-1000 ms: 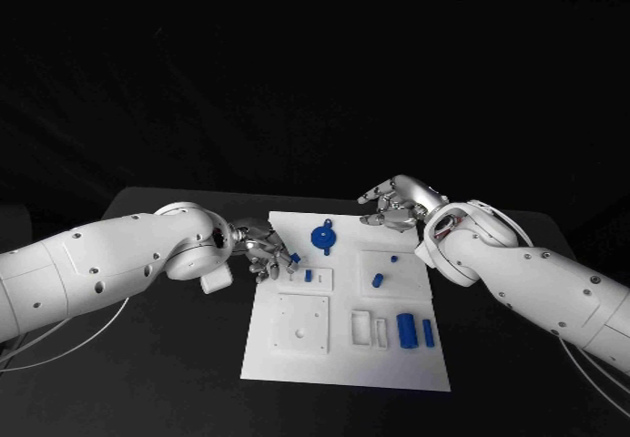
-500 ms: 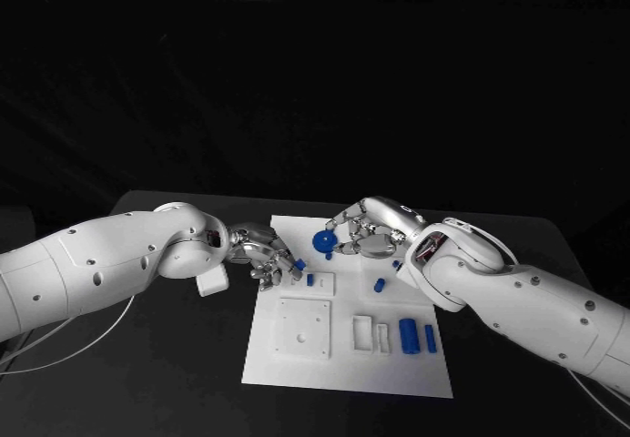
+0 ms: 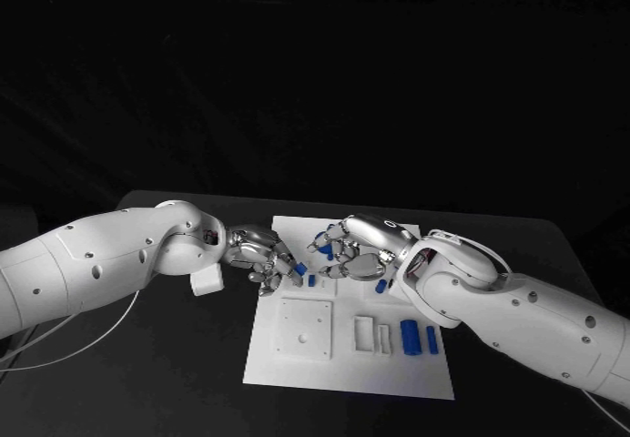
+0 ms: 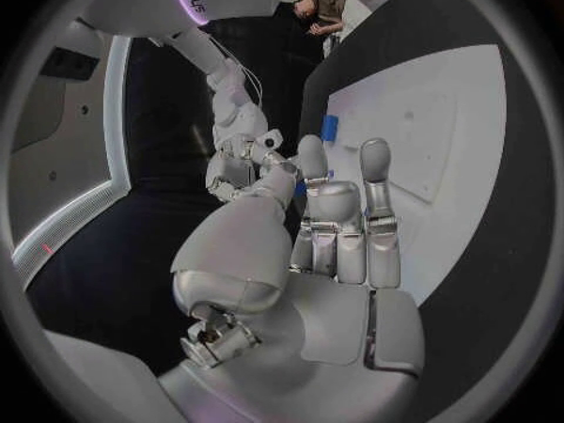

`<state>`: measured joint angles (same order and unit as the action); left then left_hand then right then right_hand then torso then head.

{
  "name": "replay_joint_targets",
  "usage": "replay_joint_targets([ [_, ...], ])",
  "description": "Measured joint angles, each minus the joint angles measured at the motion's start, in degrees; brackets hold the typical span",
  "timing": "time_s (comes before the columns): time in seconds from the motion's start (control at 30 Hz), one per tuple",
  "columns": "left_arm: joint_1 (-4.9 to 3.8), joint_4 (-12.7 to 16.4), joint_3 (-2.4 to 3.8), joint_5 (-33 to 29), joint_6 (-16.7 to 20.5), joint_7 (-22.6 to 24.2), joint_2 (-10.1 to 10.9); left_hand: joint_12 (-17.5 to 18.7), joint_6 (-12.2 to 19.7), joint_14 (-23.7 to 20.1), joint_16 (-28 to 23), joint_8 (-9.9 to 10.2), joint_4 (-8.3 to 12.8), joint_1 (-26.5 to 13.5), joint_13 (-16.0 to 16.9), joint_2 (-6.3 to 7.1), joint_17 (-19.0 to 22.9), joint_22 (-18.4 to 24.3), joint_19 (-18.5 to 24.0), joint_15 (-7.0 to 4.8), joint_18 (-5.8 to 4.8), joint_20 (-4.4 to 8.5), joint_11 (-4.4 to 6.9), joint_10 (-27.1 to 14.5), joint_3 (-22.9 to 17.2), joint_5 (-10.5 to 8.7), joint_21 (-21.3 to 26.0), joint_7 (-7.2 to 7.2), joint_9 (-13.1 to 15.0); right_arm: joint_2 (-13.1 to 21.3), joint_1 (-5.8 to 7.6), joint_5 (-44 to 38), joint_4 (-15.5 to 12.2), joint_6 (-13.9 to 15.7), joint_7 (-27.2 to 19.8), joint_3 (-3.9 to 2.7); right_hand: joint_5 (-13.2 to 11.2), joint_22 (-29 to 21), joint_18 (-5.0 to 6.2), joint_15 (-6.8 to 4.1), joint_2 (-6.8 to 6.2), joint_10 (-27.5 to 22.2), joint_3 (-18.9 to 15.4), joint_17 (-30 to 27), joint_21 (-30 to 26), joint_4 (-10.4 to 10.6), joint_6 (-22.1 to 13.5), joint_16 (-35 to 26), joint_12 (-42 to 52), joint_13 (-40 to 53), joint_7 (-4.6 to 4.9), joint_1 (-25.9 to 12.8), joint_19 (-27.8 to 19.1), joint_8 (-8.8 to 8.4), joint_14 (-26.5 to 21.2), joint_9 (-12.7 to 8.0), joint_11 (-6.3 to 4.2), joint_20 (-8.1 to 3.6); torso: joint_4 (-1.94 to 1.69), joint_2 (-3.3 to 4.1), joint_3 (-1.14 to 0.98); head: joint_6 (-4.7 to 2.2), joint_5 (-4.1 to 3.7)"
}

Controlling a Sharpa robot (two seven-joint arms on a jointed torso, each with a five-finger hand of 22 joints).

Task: Assemble the parts on the task board

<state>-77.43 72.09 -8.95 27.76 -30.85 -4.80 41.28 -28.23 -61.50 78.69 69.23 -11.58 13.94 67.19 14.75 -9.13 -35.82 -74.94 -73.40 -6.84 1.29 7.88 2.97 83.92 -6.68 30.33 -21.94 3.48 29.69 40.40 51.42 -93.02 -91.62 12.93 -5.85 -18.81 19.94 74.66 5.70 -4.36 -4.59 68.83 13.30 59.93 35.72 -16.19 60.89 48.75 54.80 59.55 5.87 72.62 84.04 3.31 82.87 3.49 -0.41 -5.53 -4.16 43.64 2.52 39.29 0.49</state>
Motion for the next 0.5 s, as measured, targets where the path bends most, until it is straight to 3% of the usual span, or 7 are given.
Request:
replay_joint_targets([
  [0.3,-0.06,-0.02,0.1,-1.02,-3.07,0.24,0.01,0.0,0.01,0.0,0.0,0.34,0.08,0.3,0.0,-0.31,0.01,0.01,0.0,0.0,0.0,0.0,0.0,0.0,0.08,-0.01,0.0,-0.01,-0.03,-0.04,0.03,-0.54,-1.02,-0.77,-1.09,0.78,-0.44,0.17,-0.01,0.0,0.0,0.0,-0.4,0.0,0.0,0.08,0.17,0.0,-0.02,0.02,-0.18,0.0,0.0,0.0,0.0,0.0,0.0,0.0,0.01,-0.01,-0.01,0.08,0.12],
  [0.37,-0.08,-0.04,0.12,-1.17,-3.45,0.25,0.01,0.0,-0.23,0.0,0.0,0.46,0.09,1.3,0.01,-1.32,-0.15,0.01,0.0,0.0,0.0,0.0,0.0,0.0,0.07,-0.11,-0.23,0.17,-0.12,-0.06,0.03,-0.63,-1.24,-0.77,-1.25,0.85,-0.66,0.22,-0.01,0.0,0.0,0.0,-0.4,0.02,0.0,0.08,0.05,0.0,-0.03,0.1,-0.3,0.0,0.0,0.0,0.0,0.0,0.0,0.0,0.02,-0.01,-0.01,0.05,0.16],
  [0.5,-0.11,-0.05,0.12,-1.3,-4.17,0.26,-0.02,0.0,-0.32,0.0,0.0,0.58,0.09,1.42,0.01,-1.43,-0.18,0.01,0.0,0.0,0.0,0.0,0.0,0.0,0.07,-0.22,-0.23,0.25,-0.03,-0.21,0.03,-0.76,-1.62,-0.59,-1.51,0.95,-1.35,0.29,-0.02,0.0,0.0,0.13,-0.72,0.1,0.0,0.07,-0.06,0.0,-0.03,0.18,-0.4,0.0,0.0,0.0,0.0,0.0,-0.13,0.01,0.02,-0.01,-0.03,0.03,0.23],
])
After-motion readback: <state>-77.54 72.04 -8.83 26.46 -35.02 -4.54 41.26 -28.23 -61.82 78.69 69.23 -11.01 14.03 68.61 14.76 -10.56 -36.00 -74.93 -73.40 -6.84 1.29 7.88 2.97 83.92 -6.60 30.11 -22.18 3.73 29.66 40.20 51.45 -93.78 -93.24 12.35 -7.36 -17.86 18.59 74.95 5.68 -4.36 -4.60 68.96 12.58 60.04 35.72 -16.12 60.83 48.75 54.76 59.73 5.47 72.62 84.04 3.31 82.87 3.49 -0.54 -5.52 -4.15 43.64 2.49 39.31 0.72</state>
